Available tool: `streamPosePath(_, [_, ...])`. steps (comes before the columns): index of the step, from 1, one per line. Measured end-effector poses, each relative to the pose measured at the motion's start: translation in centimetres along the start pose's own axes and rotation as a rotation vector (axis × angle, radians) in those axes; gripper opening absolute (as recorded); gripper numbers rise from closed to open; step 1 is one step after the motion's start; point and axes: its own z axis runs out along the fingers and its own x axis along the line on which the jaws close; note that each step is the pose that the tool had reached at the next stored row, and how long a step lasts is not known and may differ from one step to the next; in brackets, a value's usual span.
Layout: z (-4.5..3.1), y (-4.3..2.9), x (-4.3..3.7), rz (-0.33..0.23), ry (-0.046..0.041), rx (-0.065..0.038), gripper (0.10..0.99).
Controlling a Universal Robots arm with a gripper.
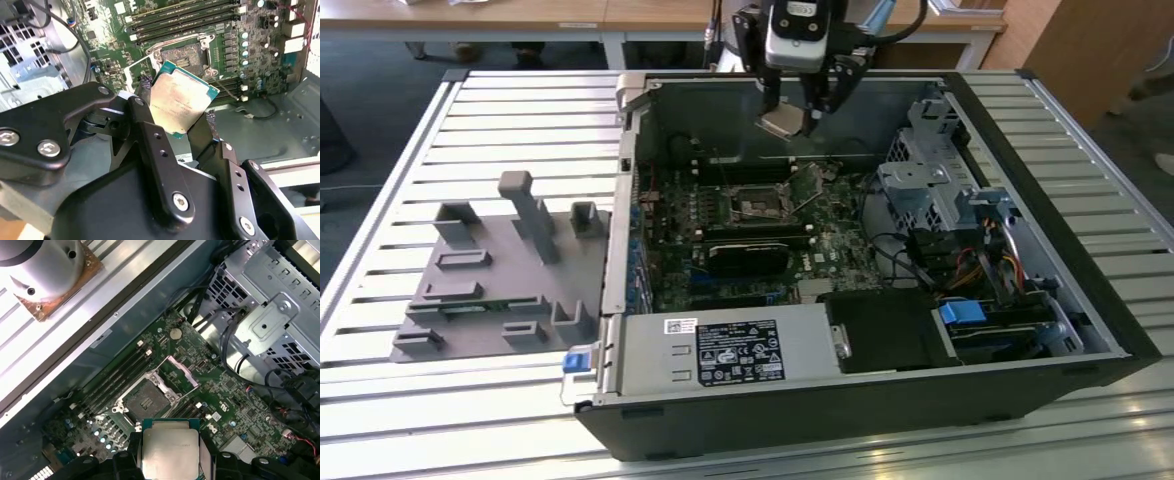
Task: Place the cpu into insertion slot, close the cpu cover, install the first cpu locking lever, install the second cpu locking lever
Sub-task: 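Place the cpu into insertion slot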
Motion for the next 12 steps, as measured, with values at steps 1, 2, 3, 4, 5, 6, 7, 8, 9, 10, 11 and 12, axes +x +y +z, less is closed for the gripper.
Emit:
streamPosePath(1, [0.01,0.0,0.0,0.012,-0.0011,0.0,0.541])
streamPosePath(2, [0.02,0.0,0.0,0.024,-0.0022,0.0,0.541])
streamPosePath(3, [0.03,0.0,0.0,0.036,-0.0032,0.0,0.541])
streamPosePath(4, [0.04,0.0,0.0,0.049,-0.0044,0.0,0.541])
streamPosePath(5, [0.05,0.0,0.0,0.06,-0.0053,-0.001,0.541])
streamPosePath(6, [0.06,0.0,0.0,0.071,-0.0062,-0.001,0.541])
streamPosePath(7, [0.07,-0.01,0.0,0.083,-0.0072,-0.001,0.541])
streamPosePath(8, [0.08,-0.01,0.0,0.094,-0.0081,-0.001,0.541])
streamPosePath(9, [0.08,-0.01,0.0,0.105,-0.0092,-0.001,0.541])
streamPosePath(10, [0.09,-0.01,0.0,0.116,-0.0101,-0.002,0.541])
streamPosePath(11, [0.1,-0.01,0.0,0.129,-0.0112,-0.002,0.541])
streamPosePath(12, [0.11,-0.01,0.0,0.141,-0.0123,-0.002,0.541])
